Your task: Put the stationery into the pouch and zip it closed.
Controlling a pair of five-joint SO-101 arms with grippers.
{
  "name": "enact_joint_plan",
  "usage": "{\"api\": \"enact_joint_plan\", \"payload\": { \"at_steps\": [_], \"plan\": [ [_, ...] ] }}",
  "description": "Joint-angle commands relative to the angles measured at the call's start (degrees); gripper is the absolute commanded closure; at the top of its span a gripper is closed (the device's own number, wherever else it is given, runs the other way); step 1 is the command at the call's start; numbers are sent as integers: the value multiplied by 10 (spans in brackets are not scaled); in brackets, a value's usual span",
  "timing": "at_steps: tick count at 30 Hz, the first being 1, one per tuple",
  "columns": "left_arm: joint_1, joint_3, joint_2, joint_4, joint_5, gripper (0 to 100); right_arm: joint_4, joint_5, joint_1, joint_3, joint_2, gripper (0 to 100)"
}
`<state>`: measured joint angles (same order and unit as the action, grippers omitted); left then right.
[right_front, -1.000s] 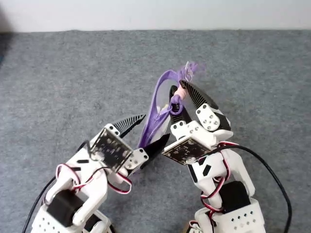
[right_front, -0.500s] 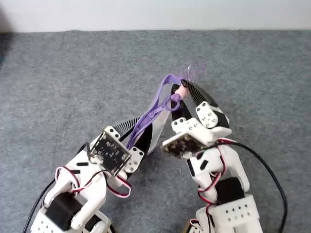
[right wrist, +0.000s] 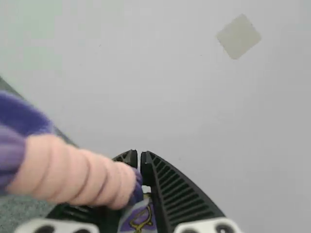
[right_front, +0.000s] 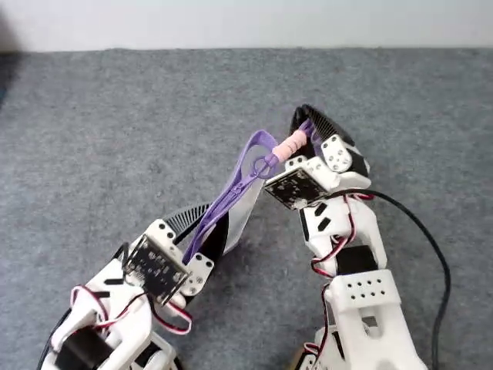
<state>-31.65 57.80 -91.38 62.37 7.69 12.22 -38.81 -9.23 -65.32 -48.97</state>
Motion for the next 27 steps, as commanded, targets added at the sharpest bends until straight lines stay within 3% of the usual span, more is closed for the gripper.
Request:
{"api": "enact_joint_plan", "payload": {
  "at_steps": [1,27],
  "plan": [
    [6,-31,-38,18,-3,991,39,-5,55,9,42,991],
    [8,-31,-87,47,-3,991,65,-1,180,200,346,991]
  ]
}}
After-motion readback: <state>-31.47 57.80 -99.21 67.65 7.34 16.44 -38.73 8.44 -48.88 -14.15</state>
